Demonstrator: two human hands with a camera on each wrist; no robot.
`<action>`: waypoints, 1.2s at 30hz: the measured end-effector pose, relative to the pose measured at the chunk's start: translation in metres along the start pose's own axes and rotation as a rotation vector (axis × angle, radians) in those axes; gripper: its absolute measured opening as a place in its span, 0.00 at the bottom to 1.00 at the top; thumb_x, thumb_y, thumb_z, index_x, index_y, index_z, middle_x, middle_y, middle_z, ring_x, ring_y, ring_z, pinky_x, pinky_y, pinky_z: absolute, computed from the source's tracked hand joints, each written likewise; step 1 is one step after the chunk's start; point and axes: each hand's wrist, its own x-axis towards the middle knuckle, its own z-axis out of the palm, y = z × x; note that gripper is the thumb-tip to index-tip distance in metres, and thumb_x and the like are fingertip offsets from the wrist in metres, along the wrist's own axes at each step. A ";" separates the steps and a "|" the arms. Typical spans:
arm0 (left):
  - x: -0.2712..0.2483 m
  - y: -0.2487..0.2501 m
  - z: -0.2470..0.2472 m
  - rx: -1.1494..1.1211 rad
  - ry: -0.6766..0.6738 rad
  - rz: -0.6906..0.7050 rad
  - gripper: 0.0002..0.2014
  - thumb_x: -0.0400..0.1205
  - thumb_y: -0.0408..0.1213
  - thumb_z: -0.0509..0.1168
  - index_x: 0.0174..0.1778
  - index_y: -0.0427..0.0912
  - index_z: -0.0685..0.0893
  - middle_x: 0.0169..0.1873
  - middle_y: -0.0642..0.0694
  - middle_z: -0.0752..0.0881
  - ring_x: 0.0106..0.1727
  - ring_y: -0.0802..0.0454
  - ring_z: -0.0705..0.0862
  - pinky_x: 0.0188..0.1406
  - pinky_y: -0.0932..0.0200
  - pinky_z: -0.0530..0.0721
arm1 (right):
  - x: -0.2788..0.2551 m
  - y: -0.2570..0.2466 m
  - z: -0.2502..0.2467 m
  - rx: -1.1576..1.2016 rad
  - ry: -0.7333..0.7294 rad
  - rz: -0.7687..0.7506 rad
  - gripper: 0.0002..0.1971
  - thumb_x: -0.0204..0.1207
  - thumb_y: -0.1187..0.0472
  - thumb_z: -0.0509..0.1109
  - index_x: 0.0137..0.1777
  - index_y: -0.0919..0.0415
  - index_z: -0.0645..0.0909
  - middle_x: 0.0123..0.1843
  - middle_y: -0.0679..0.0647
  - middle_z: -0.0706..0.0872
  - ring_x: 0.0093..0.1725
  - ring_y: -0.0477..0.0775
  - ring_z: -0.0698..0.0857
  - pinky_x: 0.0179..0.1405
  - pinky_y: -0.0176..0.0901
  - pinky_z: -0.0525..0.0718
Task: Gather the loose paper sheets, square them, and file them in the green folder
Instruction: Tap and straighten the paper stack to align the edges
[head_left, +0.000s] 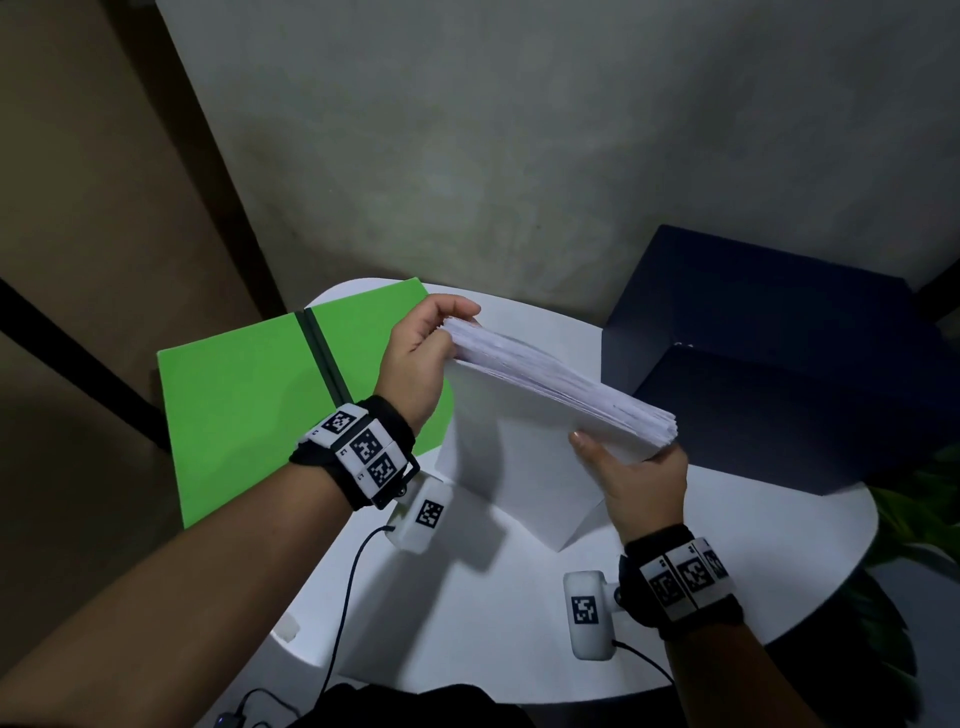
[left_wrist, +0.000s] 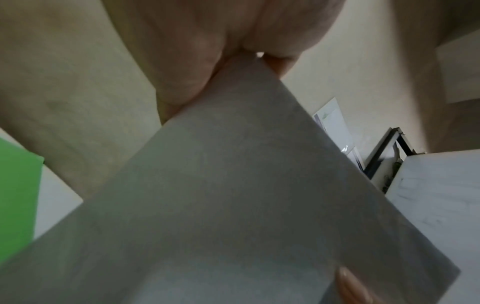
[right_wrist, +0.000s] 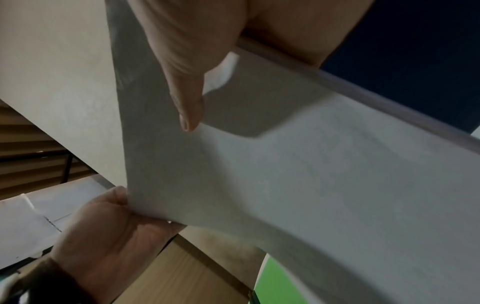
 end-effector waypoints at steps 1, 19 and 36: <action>0.002 0.002 0.000 0.027 0.006 0.000 0.20 0.68 0.26 0.54 0.51 0.39 0.84 0.41 0.40 0.83 0.42 0.46 0.79 0.44 0.52 0.76 | 0.000 0.000 0.000 0.000 -0.007 0.003 0.16 0.62 0.67 0.86 0.48 0.55 0.88 0.44 0.45 0.94 0.49 0.47 0.92 0.53 0.43 0.89; -0.016 -0.012 -0.023 0.167 -0.095 0.000 0.20 0.65 0.32 0.82 0.52 0.42 0.87 0.41 0.56 0.92 0.43 0.61 0.89 0.46 0.63 0.86 | 0.014 -0.018 -0.001 0.086 -0.022 -0.059 0.17 0.64 0.68 0.84 0.50 0.53 0.88 0.47 0.53 0.93 0.49 0.54 0.92 0.49 0.47 0.89; -0.030 -0.029 -0.015 0.153 0.046 -0.051 0.21 0.68 0.45 0.78 0.54 0.48 0.81 0.42 0.63 0.92 0.44 0.70 0.88 0.44 0.69 0.85 | 0.009 0.014 0.009 0.002 0.006 0.060 0.12 0.66 0.69 0.83 0.43 0.54 0.86 0.37 0.45 0.92 0.39 0.38 0.91 0.39 0.32 0.88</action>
